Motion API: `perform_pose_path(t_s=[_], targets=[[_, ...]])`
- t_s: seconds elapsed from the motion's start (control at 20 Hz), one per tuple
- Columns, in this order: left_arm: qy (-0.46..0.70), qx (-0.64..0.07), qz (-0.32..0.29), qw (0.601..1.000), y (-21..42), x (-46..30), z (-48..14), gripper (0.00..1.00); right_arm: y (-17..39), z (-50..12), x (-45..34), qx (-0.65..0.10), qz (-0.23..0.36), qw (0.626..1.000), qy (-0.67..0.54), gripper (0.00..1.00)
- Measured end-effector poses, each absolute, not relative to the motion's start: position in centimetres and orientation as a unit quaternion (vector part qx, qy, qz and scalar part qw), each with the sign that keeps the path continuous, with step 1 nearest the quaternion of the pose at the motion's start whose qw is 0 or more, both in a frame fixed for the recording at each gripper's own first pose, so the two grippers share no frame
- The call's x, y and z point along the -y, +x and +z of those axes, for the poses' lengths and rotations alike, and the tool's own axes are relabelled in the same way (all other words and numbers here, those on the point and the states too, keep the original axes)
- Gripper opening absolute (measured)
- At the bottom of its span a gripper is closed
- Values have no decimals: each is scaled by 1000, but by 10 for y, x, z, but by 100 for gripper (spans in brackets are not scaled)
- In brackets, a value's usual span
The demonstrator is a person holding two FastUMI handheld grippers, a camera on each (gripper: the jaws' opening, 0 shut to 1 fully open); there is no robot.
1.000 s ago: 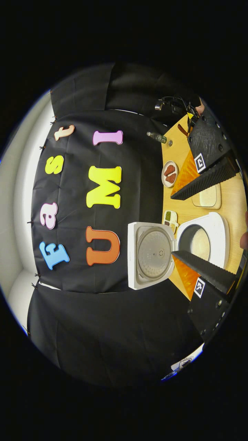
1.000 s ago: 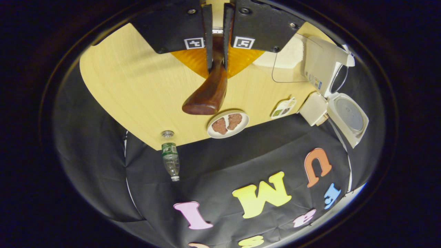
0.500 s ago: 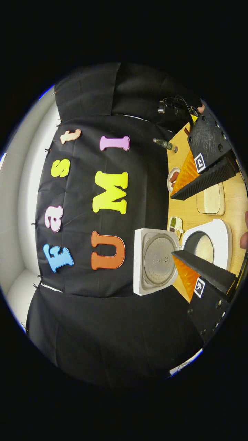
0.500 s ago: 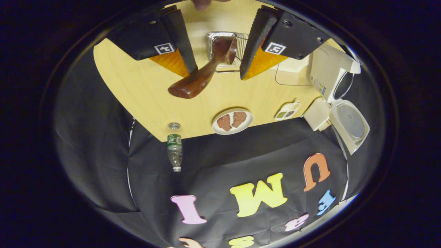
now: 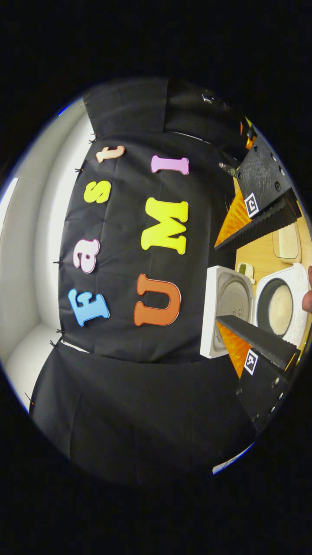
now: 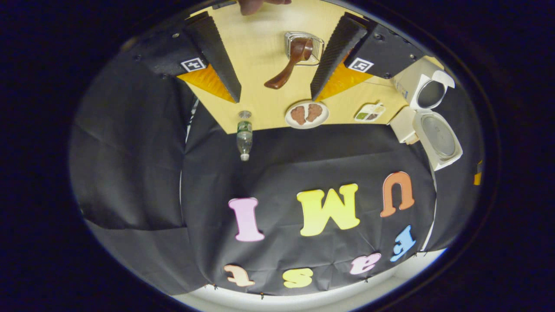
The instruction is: Close the left gripper, press the button to open the rice cooker; take a wooden spoon from the chopstick holder with the right hand, scoop a spoonful of rice and pour it into the rice cooker, then put the wooden spoon back into the chopstick holder.
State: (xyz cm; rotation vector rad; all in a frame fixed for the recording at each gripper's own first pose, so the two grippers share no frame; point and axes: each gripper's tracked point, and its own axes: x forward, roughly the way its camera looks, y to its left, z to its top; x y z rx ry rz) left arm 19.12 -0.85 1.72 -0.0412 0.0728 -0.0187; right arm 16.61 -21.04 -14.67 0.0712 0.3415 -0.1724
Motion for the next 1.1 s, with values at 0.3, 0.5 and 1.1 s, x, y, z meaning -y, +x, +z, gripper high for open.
perform_pose_path(t_s=[0.3,0.5,1.1], targets=[[-10,-35,13,999,240,-18,32,94,141,-101,193,-128,-95,987,27,99],[-1,-49,26,998,281,-34,25,94,123,-101,182,-126,-100,986,32,99],[23,-177,50,983,375,-62,-55,95,57,-119,217,-154,-185,970,44,100]])
